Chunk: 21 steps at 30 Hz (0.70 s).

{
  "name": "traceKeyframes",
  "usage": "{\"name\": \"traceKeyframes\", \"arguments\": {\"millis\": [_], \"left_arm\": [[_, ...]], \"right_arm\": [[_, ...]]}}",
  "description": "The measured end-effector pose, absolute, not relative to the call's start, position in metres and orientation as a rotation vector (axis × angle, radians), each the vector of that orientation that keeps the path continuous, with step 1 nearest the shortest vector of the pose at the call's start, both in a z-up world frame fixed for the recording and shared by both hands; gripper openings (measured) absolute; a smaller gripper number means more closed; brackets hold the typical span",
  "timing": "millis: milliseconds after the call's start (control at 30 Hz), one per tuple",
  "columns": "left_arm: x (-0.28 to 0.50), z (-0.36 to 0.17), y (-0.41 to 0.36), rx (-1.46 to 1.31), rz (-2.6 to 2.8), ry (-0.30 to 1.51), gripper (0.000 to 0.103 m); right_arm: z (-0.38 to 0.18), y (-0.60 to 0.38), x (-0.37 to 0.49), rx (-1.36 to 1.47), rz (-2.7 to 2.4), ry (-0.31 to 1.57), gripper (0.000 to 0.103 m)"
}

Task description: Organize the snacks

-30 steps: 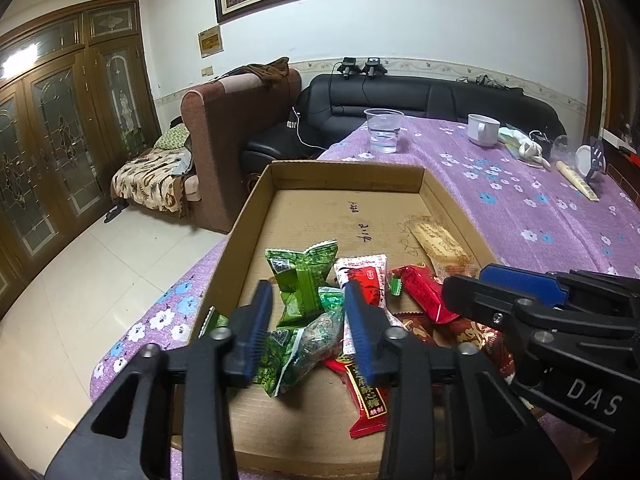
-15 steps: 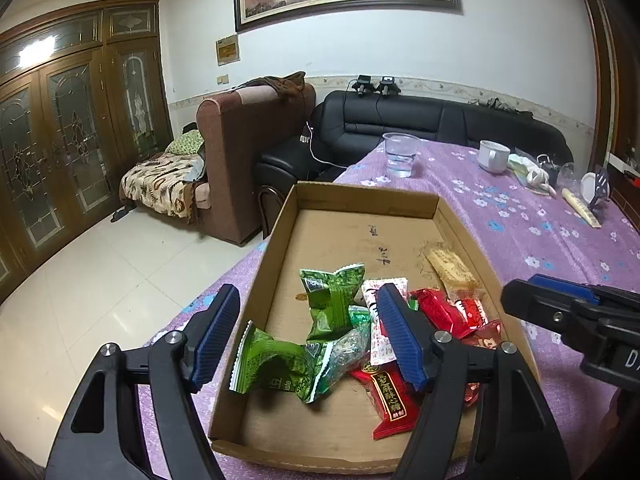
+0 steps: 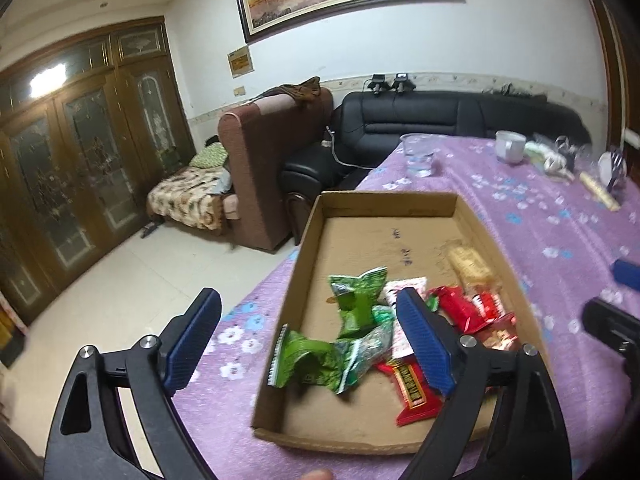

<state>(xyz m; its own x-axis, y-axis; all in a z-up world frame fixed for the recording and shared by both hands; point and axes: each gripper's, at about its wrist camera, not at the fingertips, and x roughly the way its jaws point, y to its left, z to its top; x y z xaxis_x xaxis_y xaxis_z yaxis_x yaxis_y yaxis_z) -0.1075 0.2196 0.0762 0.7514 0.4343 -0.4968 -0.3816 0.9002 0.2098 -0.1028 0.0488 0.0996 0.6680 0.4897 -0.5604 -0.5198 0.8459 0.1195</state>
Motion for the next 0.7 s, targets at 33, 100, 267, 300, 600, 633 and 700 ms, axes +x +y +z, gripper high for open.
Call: {"name": "traceKeyframes", "arguments": {"millis": [33, 100, 267, 300, 600, 633, 700], "left_arm": [[-0.109, 0.077, 0.218, 0.107, 0.445, 0.562, 0.090], [-0.110, 0.077, 0.216, 0.109, 0.438, 0.559, 0.090], [-0.110, 0.073, 0.215, 0.072, 0.432, 0.587, 0.090], [-0.109, 0.071, 0.215, 0.071, 0.436, 0.596, 0.090], [-0.101, 0.061, 0.219, 0.067, 0.476, 0.640, 0.090], [-0.100, 0.060, 0.219, 0.067, 0.477, 0.643, 0.090], [-0.099, 0.059, 0.218, 0.072, 0.483, 0.643, 0.090]], "right_arm": [[0.099, 0.046, -0.105, -0.060, 0.560, 0.610, 0.085], [0.097, 0.040, -0.110, -0.070, 0.551, 0.600, 0.085], [0.092, 0.034, -0.115, -0.080, 0.549, 0.583, 0.085], [0.090, 0.034, -0.116, -0.081, 0.555, 0.585, 0.085], [0.083, 0.039, -0.117, -0.094, 0.579, 0.581, 0.085], [0.083, 0.039, -0.117, -0.094, 0.579, 0.582, 0.085], [0.082, 0.039, -0.116, -0.094, 0.579, 0.584, 0.085]]}}
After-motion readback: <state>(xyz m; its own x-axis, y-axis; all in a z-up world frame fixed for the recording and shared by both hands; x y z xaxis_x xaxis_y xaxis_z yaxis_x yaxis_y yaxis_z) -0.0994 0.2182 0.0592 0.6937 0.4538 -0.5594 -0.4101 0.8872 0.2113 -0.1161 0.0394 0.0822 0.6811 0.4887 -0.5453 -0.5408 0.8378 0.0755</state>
